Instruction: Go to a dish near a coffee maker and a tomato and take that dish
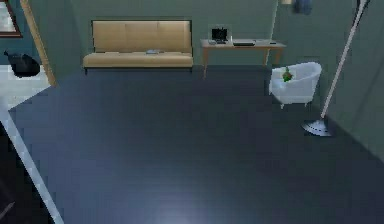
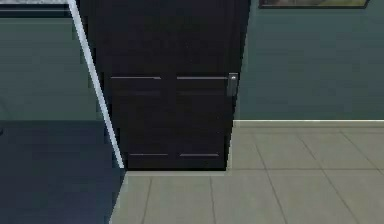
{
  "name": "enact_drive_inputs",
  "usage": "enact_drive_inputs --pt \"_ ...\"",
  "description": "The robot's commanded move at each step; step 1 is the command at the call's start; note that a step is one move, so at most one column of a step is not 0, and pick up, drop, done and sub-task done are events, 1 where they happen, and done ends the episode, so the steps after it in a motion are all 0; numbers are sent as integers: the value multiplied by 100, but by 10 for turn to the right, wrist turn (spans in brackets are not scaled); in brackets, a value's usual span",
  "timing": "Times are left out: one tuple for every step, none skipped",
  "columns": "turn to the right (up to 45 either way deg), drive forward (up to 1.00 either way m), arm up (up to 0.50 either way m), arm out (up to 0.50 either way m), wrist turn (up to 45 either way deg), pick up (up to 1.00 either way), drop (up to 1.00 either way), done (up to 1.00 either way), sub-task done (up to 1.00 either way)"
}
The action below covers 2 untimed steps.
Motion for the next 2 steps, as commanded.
enact_drive_inputs --pt "0 85 0 0 0 0 0 0 0" --pt "-390 0 0 0 0 0 0 0 0"
